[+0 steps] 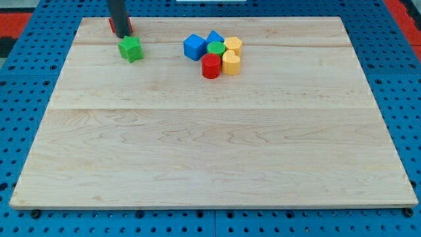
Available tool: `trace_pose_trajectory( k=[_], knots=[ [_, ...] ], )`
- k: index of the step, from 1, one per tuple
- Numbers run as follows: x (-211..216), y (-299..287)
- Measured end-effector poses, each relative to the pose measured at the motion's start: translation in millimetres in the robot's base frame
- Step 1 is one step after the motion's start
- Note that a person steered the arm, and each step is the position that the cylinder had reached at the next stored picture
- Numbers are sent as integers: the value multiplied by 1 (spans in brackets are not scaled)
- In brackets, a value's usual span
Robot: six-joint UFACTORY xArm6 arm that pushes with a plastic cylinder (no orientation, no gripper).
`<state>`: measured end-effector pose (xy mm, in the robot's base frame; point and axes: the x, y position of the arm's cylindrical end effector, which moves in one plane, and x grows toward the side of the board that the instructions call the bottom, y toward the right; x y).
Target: Move the red star to group of blocks
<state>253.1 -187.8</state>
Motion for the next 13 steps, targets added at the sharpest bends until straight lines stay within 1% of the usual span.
trace_pose_trajectory(
  k=[1, 2, 3, 4, 5, 6, 8, 9, 11, 12, 13],
  knots=[
    [5, -38],
    [-7, -82],
    [-37, -88],
    [-62, -74],
    [-61, -32],
    [-48, -8],
    [10, 0],
    [3, -13],
    [-45, -6],
    [-44, 14],
    [-19, 34]
  ],
)
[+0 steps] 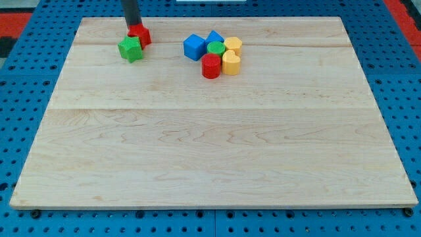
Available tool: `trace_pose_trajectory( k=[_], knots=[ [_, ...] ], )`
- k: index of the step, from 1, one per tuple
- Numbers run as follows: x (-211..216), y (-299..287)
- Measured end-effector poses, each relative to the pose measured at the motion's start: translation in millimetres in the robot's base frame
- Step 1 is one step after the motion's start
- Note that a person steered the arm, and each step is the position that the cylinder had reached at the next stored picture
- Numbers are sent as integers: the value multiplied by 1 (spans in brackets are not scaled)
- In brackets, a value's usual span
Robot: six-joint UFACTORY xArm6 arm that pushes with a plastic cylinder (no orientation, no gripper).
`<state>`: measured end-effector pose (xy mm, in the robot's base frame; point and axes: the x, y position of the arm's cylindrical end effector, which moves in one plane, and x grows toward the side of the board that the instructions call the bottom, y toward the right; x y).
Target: Move the red star to group of blocks
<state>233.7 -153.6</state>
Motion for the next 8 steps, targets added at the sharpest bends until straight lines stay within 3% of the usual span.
trace_pose_trajectory(
  k=[2, 5, 8],
  knots=[
    [46, 41],
    [63, 13],
    [135, 17]
  ],
)
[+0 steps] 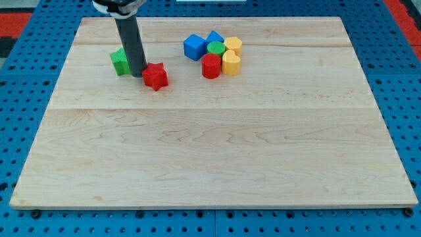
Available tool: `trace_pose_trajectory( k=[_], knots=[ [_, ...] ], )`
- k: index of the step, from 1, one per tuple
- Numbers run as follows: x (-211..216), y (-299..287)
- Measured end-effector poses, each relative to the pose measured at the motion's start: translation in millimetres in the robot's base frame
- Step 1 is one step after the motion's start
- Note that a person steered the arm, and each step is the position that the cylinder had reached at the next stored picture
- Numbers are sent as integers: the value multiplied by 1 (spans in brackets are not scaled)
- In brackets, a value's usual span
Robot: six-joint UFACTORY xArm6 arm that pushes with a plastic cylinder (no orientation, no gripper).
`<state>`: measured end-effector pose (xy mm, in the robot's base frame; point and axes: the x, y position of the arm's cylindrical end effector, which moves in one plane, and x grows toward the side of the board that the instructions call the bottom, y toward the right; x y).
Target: Move the red star to group of blocks
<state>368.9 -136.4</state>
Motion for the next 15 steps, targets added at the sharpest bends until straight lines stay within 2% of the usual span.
trace_pose_trajectory(
  k=[2, 4, 10, 12, 15],
  knots=[
    [37, 23],
    [46, 57],
    [9, 58],
    [0, 22],
    [-30, 42]
  ],
)
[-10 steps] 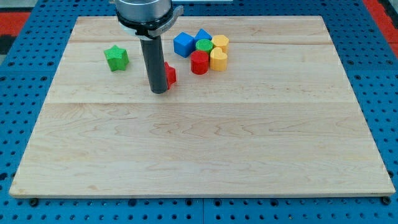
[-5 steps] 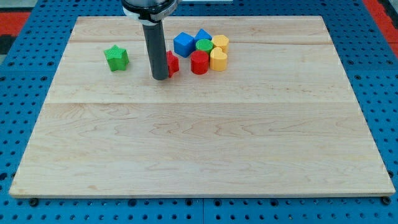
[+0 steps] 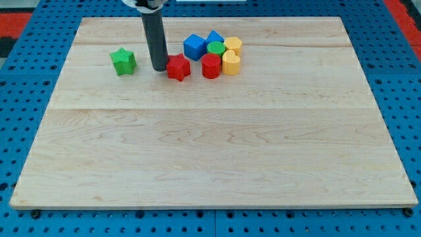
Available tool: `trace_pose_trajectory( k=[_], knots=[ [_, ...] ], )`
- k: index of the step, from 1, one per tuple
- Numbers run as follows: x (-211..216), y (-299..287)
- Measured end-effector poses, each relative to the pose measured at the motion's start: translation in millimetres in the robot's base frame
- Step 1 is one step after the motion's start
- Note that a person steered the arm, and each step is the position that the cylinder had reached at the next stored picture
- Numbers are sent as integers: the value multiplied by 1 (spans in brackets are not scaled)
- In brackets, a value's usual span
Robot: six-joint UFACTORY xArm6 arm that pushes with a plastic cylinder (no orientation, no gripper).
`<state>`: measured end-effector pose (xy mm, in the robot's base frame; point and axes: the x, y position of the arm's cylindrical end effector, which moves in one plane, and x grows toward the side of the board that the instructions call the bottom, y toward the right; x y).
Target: Move the red star to group of blocks
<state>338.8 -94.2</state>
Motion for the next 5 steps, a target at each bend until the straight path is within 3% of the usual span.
trace_pose_trajectory(
  k=[5],
  knots=[
    [-18, 35]
  ],
)
